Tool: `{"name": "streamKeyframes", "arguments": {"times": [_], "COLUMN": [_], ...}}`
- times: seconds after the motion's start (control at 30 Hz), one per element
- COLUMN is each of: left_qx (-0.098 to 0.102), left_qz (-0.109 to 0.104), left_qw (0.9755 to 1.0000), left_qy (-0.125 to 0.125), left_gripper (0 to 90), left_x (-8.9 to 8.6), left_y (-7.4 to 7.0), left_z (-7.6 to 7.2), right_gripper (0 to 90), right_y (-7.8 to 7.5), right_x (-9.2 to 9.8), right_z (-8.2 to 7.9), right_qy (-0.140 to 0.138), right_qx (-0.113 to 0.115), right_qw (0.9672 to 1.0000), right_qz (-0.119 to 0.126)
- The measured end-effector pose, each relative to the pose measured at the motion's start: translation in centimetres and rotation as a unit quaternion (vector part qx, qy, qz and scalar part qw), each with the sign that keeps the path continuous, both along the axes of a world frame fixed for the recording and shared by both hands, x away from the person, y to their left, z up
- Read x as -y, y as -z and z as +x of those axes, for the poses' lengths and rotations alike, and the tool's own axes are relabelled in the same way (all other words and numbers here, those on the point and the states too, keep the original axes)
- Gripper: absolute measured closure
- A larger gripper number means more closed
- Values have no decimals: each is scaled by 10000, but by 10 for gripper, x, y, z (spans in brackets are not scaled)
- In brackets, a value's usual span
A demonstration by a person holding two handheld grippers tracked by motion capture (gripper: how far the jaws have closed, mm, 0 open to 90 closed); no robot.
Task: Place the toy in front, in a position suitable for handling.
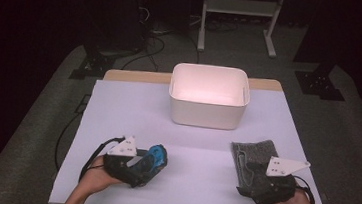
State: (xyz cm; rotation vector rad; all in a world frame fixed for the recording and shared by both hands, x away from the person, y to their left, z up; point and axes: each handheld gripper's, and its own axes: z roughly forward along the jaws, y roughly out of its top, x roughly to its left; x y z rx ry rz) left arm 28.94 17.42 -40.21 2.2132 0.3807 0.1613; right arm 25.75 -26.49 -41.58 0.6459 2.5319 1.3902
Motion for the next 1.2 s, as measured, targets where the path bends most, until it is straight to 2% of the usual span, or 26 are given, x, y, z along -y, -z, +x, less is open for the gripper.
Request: {"name": "streamKeyframes", "arguments": {"times": [0.07,0.2,0.3,0.47,0.6,0.77,0.83,0.87,1.13,1.2], "left_qx": [-27,33,-57,-159,-202,-144,-174,-157,-251,-274], "left_qz": [10,200,227,392,639,1114,1192,1270,1392,1477], "left_qw": [9999,9989,9977,9957,9932,9870,9858,9845,9823,9809], "left_qy": [157,424,635,820,950,1149,1166,1202,1228,1240], "left_gripper": [268,268,268,268,267,267,266,267,264,262], "left_x": [14,43,61,85,99,113,117,118,122,123], "left_y": [-1,2,7,18,26,30,32,31,34,36], "left_z": [4,10,14,21,24,25,25,25,27,27], "right_gripper": [138,138,138,138,138,138,138,138,138,138], "right_y": [-1,-2,-3,-3,-3,-2,-2,-1,0,1], "right_x": [1,5,7,9,9,9,8,8,6,6], "right_z": [0,0,-1,-1,-1,-1,-1,-1,-1,0], "right_qy": [30,58,90,91,80,78,65,57,22,27], "right_qx": [1,32,46,64,45,20,12,11,-34,-43], "right_qw": [10000,9999,9999,9999,9999,9999,9999,9999,10000,10000], "right_qz": [24,77,109,115,112,110,102,99,63,61]}}
